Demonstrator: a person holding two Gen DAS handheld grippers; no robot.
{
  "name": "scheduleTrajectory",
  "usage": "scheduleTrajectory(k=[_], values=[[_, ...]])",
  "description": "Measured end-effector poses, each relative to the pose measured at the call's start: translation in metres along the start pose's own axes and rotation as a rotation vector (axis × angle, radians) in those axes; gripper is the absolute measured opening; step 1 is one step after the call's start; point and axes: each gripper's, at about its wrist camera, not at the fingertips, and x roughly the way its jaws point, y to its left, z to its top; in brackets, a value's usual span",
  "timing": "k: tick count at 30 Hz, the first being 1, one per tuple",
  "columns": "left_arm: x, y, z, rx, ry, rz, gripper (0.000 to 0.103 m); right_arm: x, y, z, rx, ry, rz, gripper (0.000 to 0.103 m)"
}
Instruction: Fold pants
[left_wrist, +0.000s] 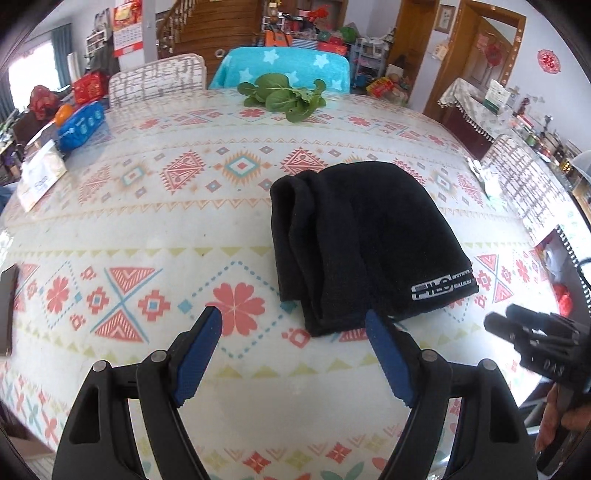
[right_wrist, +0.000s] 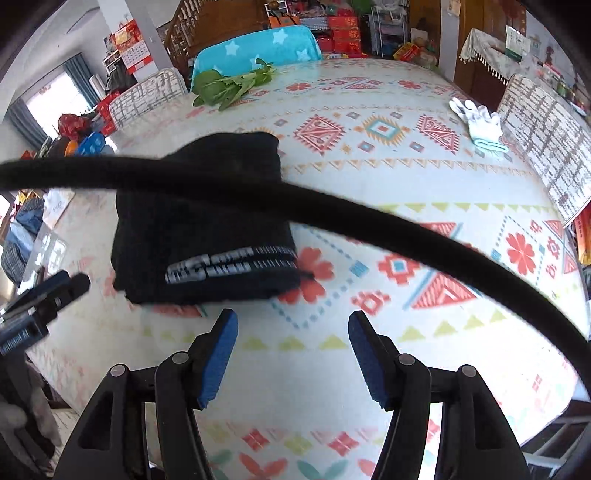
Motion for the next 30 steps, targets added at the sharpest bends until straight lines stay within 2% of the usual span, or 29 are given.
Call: scheduleTrajectory(k=[5,10,19,30], values=[[-0.023,-0.024,-0.023,-0.008,-0.047,0.077,0.08,-0.011,-0.011,-0.027,-0.037,-0.027,0.002,0.068],[-0.04,-0.039,-0.038,-0.019,-0.075,0.106,0.08,-0.014,-0.019,-0.047,-0.047,-0.007,0.032,0.069],[-0.072,-0.056,-0.053,-0.023,-0.137,0.157,0.08,-0.027,-0.018,-0.05,-0.084,-0.03,0.058,0.07],[-0.079,-0.056,-0.065,-0.042,-0.135,0.175,0.08,-0.034,-0.008,-0.055,-0.148,-0.049,0.069,0.07]])
